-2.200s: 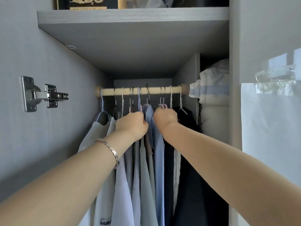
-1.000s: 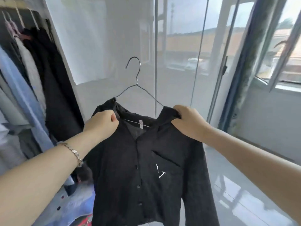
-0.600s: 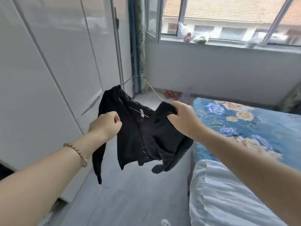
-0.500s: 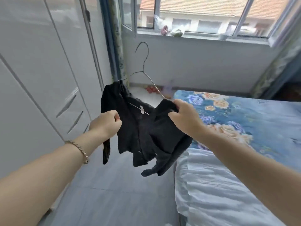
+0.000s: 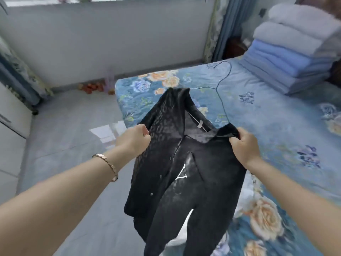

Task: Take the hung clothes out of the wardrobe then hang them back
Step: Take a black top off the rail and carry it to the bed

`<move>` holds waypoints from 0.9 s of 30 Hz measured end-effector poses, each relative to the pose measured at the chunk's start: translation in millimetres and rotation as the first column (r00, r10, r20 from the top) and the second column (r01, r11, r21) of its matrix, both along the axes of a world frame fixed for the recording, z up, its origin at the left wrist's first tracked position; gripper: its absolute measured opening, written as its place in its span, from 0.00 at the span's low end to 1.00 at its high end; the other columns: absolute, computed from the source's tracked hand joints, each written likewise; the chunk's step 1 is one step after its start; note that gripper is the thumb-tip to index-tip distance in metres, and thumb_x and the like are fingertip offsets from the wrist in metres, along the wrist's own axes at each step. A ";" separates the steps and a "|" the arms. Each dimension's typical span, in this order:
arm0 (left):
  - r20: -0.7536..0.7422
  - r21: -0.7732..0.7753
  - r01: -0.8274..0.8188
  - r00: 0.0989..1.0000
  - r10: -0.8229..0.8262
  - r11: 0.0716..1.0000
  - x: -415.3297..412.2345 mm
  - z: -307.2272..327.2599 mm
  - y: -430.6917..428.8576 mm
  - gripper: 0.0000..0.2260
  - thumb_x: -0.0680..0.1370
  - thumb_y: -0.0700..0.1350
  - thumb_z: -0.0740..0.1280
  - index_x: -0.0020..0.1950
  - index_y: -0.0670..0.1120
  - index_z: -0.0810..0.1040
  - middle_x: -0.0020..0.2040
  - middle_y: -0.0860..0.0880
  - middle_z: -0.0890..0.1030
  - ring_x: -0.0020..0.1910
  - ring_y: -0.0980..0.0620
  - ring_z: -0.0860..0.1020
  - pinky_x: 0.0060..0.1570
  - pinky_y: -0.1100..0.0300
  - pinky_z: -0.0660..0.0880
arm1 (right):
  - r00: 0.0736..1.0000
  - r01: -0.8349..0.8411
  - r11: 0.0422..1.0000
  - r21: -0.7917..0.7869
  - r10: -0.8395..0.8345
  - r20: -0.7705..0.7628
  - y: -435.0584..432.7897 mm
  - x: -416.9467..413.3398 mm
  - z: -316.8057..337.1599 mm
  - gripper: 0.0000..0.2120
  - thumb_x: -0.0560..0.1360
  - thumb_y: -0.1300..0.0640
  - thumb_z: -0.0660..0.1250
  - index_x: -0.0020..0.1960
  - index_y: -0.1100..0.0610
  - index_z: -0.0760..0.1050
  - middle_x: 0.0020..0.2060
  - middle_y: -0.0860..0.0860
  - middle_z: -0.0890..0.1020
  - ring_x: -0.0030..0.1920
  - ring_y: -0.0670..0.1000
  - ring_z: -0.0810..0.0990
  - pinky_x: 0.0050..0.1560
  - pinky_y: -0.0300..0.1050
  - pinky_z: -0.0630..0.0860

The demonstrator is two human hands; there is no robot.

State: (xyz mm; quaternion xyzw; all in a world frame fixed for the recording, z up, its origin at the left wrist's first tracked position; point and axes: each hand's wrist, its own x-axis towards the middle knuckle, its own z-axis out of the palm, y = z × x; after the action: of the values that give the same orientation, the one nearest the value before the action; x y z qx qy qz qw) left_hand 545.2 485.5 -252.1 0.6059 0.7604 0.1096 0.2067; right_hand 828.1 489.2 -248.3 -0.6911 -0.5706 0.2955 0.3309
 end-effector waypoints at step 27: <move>0.037 -0.357 0.140 0.990 -0.136 0.923 138.7 -221.2 134.0 0.07 0.76 0.43 0.57 0.50 0.48 0.74 0.44 0.51 0.79 0.45 0.47 0.76 0.42 0.56 0.72 | 0.838 0.325 0.770 -0.549 0.034 0.544 149.0 169.8 -299.2 0.19 0.76 0.65 0.56 0.66 0.56 0.68 0.67 0.57 0.69 0.67 0.59 0.66 0.64 0.51 0.66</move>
State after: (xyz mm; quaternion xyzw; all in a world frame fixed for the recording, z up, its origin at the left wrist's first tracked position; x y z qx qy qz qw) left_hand 683.9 619.4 -473.3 0.6095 0.7217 -0.0426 0.3253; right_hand 997.9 638.1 -547.5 -0.8579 -0.4508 0.2388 -0.0614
